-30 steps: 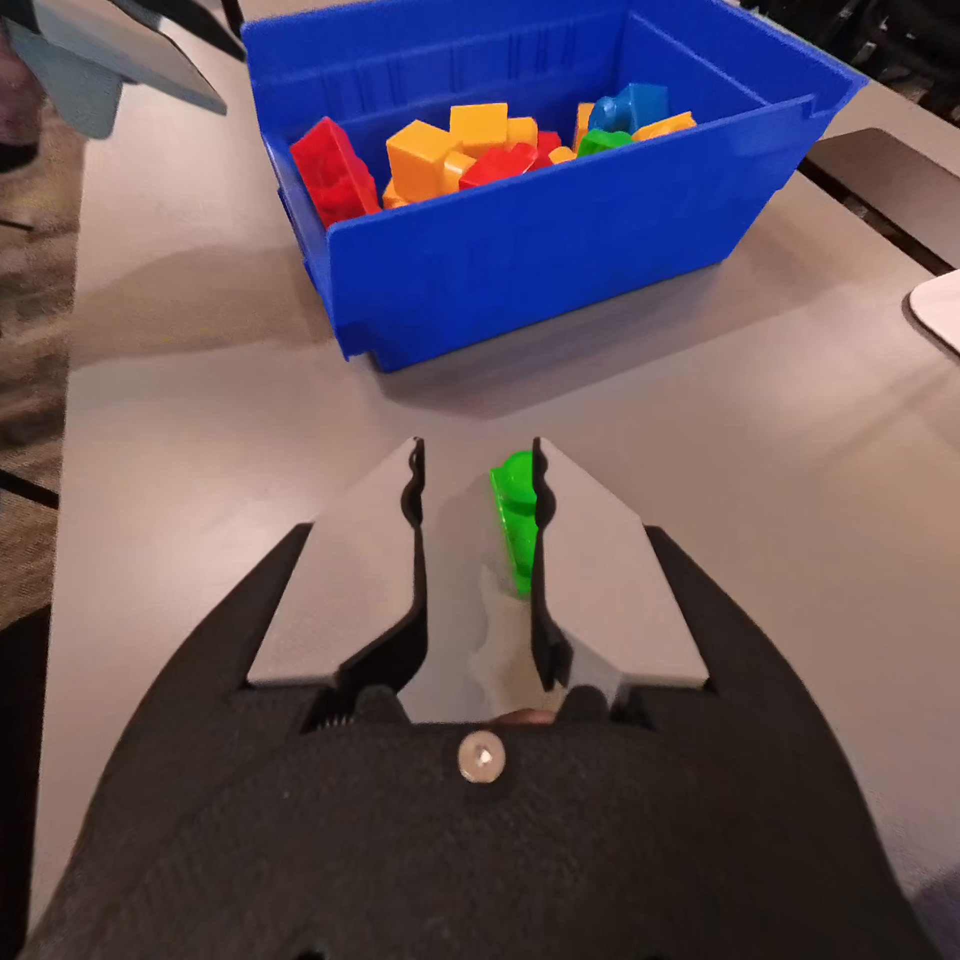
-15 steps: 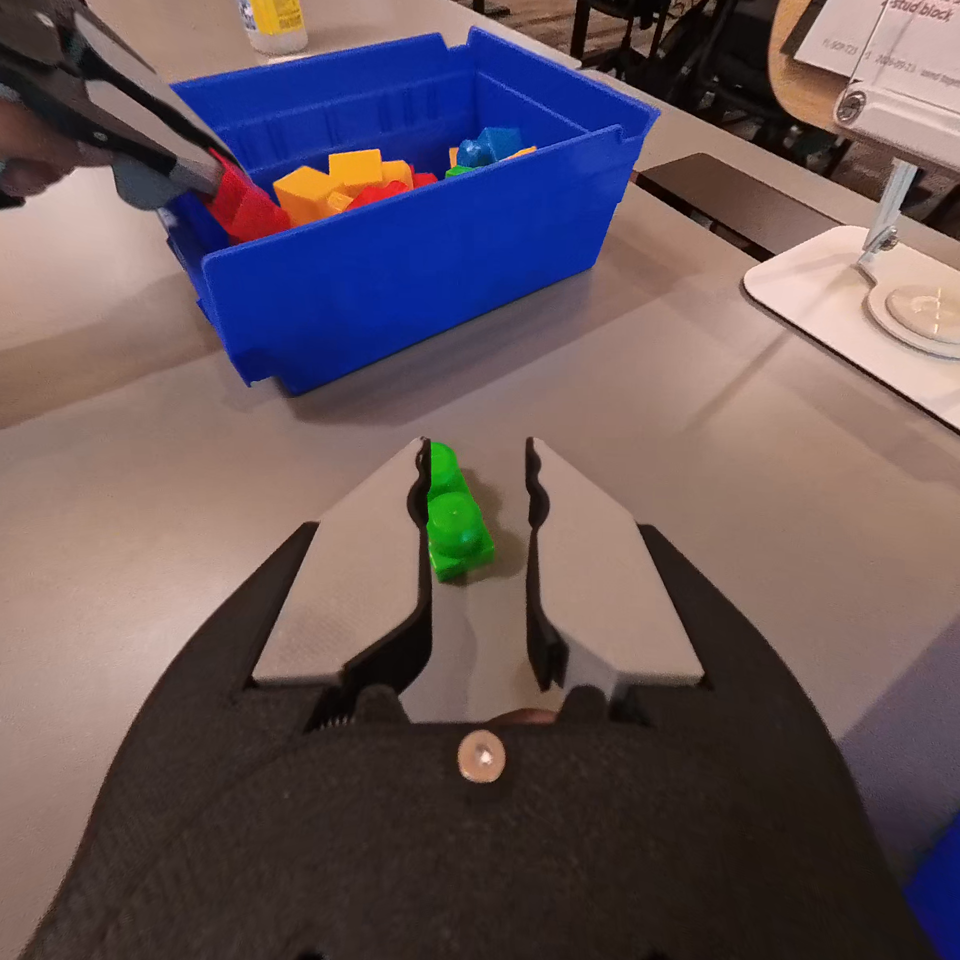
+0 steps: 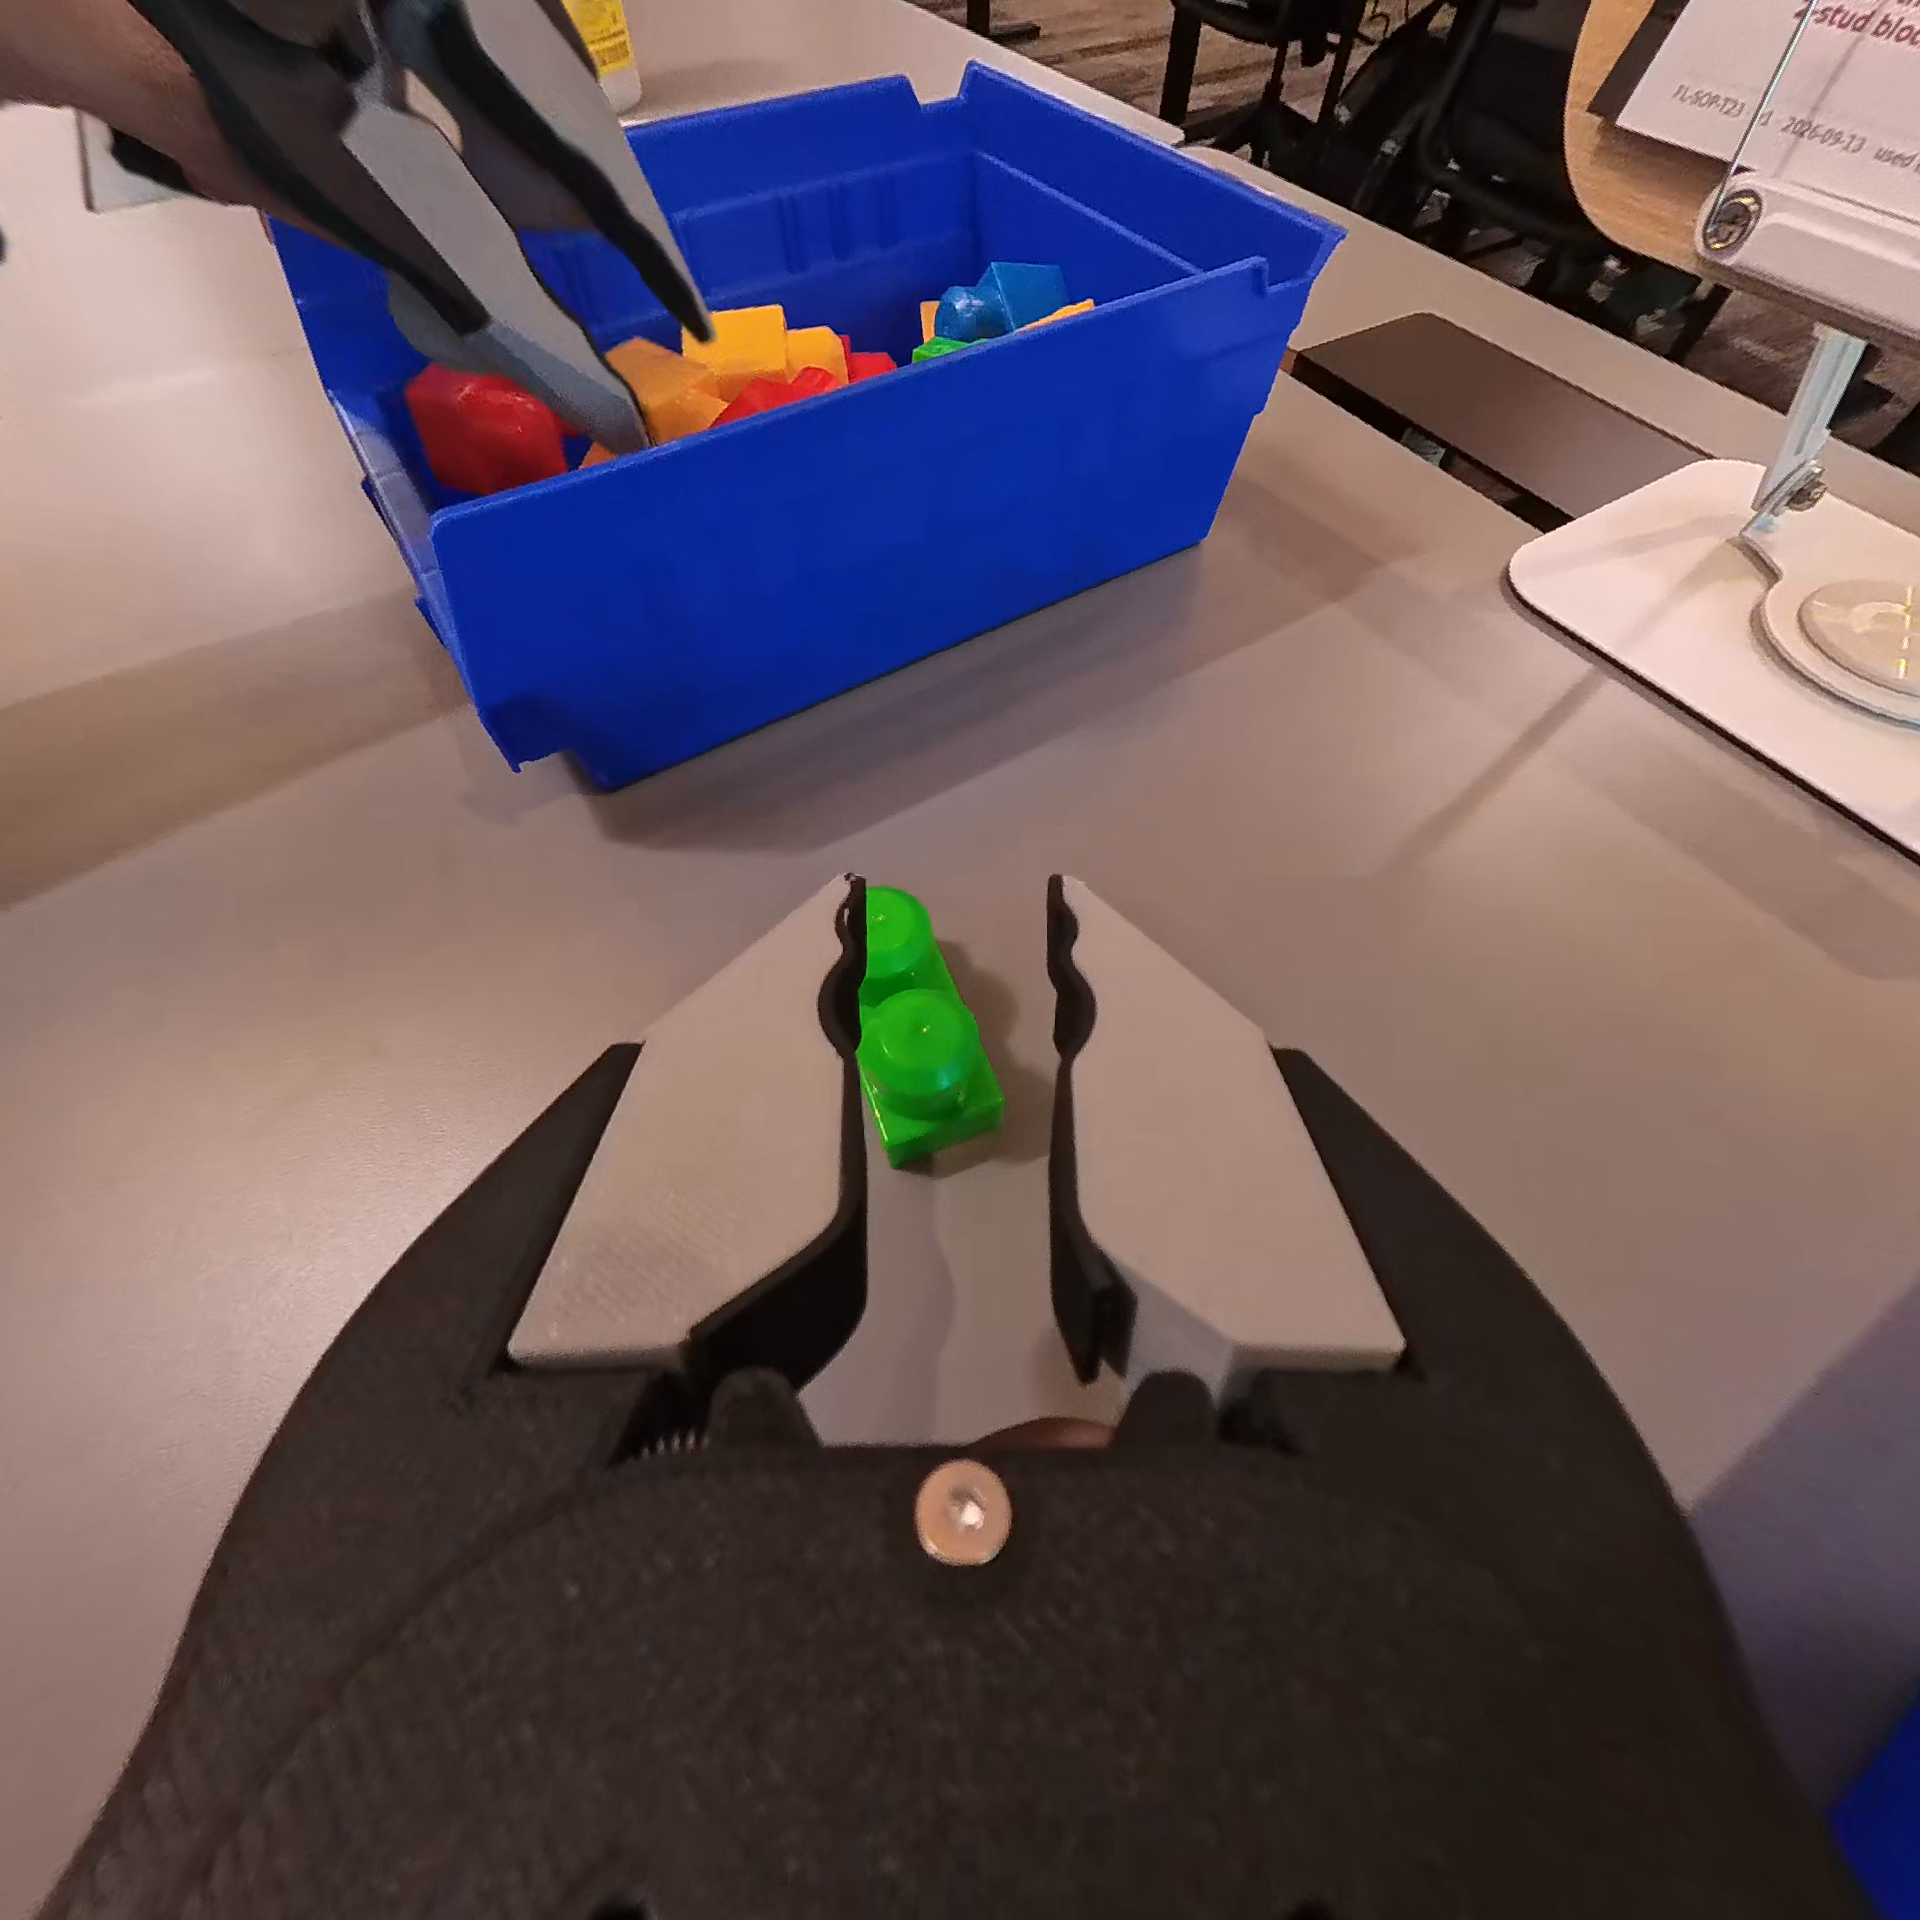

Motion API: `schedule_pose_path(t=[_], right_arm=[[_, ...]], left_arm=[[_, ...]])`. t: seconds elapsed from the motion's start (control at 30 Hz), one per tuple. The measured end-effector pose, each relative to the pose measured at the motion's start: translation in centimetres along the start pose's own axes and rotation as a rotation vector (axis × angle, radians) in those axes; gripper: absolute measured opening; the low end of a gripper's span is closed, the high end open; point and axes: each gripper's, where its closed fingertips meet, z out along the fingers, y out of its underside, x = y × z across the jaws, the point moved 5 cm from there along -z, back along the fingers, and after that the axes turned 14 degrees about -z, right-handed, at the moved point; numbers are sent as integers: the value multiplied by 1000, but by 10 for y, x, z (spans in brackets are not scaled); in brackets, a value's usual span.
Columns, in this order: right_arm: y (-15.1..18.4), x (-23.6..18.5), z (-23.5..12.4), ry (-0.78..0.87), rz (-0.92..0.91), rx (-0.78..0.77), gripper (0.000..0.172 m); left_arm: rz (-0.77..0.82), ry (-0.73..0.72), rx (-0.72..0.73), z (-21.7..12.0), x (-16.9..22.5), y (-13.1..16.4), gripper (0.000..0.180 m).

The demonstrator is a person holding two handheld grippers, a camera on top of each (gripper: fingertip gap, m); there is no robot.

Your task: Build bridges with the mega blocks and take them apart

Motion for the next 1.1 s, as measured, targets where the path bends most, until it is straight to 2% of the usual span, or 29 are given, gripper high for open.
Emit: schedule_pose_path(t=[0.07,0.23,0.57,0.73,0.87,1.1], right_arm=[[-1,1,-1,-6,10,9,31],[-1,1,-1,-17,23,17,31],[4,2,2,-31,36,-5,31],[15,-10,13,-122,15,-83,35],[31,-17,25,-114,-67,-210,38],[45,1,30,58,-121,-318,33]], left_arm=[[7,33,-16,5,-1,3,38],[-32,39,3,9,-4,4,37],[-62,-44,66,6,-4,12,37],[-90,-80,120,4,-4,13,36],[-102,-91,160,2,-4,14,36],[-172,-102,284,-13,-4,13,36]])
